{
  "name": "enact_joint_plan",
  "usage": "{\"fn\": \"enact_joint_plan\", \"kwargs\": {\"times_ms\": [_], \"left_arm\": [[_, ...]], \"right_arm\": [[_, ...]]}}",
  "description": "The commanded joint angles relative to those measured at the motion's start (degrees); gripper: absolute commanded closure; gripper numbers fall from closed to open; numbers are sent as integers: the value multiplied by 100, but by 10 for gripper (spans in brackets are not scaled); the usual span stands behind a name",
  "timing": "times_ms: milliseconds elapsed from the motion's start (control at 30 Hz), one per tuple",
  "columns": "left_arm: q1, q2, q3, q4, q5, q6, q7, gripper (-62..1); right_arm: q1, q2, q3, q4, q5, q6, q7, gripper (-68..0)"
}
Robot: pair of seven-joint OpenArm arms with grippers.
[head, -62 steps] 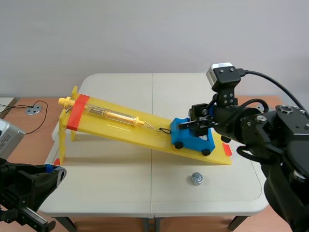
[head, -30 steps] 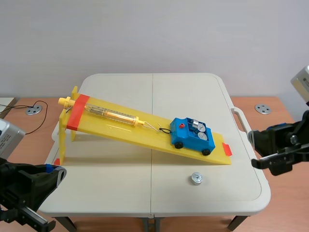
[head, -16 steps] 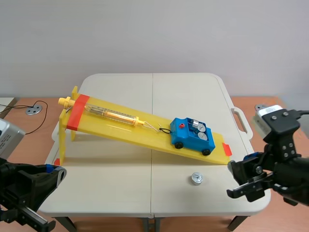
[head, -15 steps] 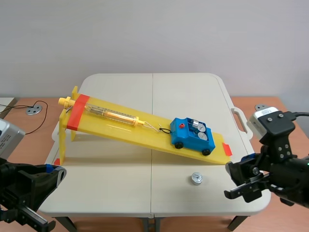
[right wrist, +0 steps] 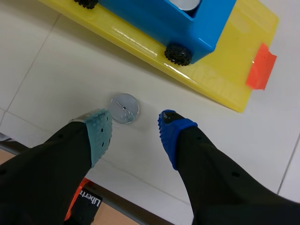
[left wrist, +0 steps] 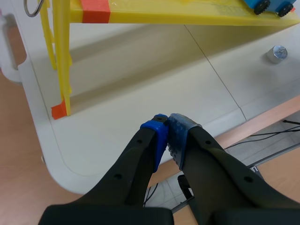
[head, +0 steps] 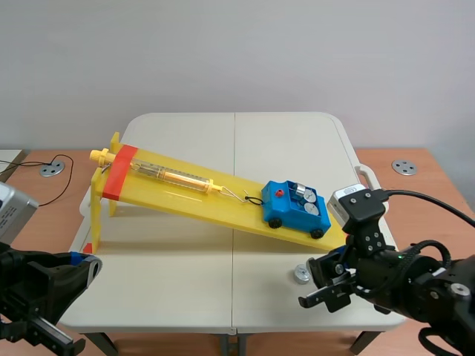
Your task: Place the four metal weights on the blue cart on the ramp.
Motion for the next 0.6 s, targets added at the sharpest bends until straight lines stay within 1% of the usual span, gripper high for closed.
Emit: {"fn": "enact_joint_plan", "kwargs": {"times_ms": [0,300,433,567], "left_arm": [[-111,28,-83,328,-297,-118,-575,-27],[-111,28,-83,328,-297,-118,-575,-27],[-111,28,-83,328,-297,-118,-575,-27],[-111,28,-83,328,-297,-118,-575,-27]], "right_arm": [[459,11,44,313,81,28,809,-246],[717,-175,-195,-199,-136,-2,1010,-245],[831,-188,-310,-409,-151,-11,1121,-244],[905,-188,-415,-586,-240,-129,1143,-227]]}}
